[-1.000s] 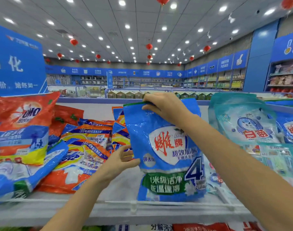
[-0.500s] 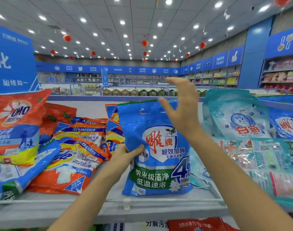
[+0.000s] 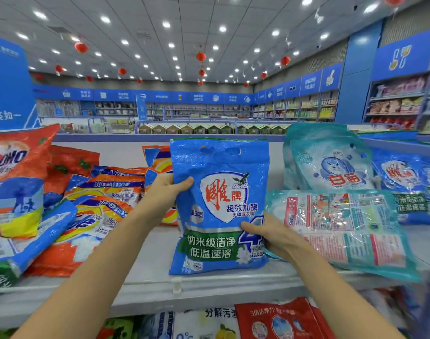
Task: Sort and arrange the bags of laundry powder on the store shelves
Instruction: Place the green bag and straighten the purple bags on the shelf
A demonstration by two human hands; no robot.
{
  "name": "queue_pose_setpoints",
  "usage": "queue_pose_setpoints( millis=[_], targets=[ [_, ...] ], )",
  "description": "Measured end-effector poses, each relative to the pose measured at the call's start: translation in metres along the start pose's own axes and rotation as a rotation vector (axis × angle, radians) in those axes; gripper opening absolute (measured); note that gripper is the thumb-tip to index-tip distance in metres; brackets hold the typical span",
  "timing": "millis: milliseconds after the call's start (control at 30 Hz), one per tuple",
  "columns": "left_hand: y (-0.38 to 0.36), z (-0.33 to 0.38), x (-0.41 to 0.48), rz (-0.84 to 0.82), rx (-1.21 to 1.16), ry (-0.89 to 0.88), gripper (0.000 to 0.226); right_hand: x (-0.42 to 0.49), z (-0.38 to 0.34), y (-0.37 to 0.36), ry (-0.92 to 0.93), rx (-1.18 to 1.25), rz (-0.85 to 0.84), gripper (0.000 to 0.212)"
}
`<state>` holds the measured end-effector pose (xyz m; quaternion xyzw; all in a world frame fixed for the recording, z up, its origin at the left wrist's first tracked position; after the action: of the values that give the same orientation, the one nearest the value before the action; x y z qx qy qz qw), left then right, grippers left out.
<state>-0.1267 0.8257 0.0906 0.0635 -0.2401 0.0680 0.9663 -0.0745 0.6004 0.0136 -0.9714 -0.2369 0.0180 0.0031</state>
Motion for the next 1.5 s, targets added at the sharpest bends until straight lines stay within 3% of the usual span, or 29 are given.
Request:
queue_pose_setpoints(
  millis=[233,500,700,767,833,967,1167,1267,1400,1500],
  targets=[
    [0.019,0.009,-0.003,-0.006,-0.265,0.091,0.022,-0.009,-0.027,-0.005,0.179,-0.223,0.156,0.029],
    [-0.014,-0.01,-0.021,0.012,-0.676,0.077,0.03,-0.055,-0.081,0.014,0.345,-0.244,0.321,0.027],
    [-0.108,-0.027,-0.066,-0.167,-0.539,0.139,0.064,-0.123,-0.084,0.055,0.382,-0.22,0.476,0.028],
    [-0.142,-0.024,-0.081,-0.207,-0.399,0.104,0.067,-0.15,-0.077,0.074,0.366,-0.166,0.541,0.044],
    [-0.176,-0.016,-0.095,-0.181,-0.352,0.035,0.052,-0.177,-0.069,0.095,0.334,-0.143,0.616,0.063],
    [-0.25,0.002,-0.12,-0.113,-0.393,-0.023,0.048,-0.237,-0.058,0.146,0.347,-0.081,0.668,0.046],
    [-0.368,0.016,-0.159,-0.058,-0.564,0.072,0.056,-0.317,-0.04,0.236,0.317,-0.035,0.7,0.038],
    [-0.427,0.021,-0.175,-0.018,-0.528,0.118,0.054,-0.347,-0.032,0.286,0.298,-0.009,0.704,0.031],
    [-0.493,0.03,-0.187,0.079,-0.447,0.084,0.05,-0.37,-0.021,0.35,0.205,-0.058,0.776,0.05],
    [-0.534,0.033,-0.189,0.115,-0.385,0.045,0.065,-0.373,-0.014,0.396,0.101,0.009,0.794,0.068]
  ],
)
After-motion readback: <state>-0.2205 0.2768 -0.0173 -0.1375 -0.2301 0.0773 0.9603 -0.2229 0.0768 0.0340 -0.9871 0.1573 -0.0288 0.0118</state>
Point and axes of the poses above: each hand's wrist, its own x-axis towards the middle knuckle, its own y-axis out of the back of the hand, z = x × y, the point moved 2 cm from there along x, towards the middle knuckle, and after that the axes turned 9 degrees about -y, right-handed, at the moved point
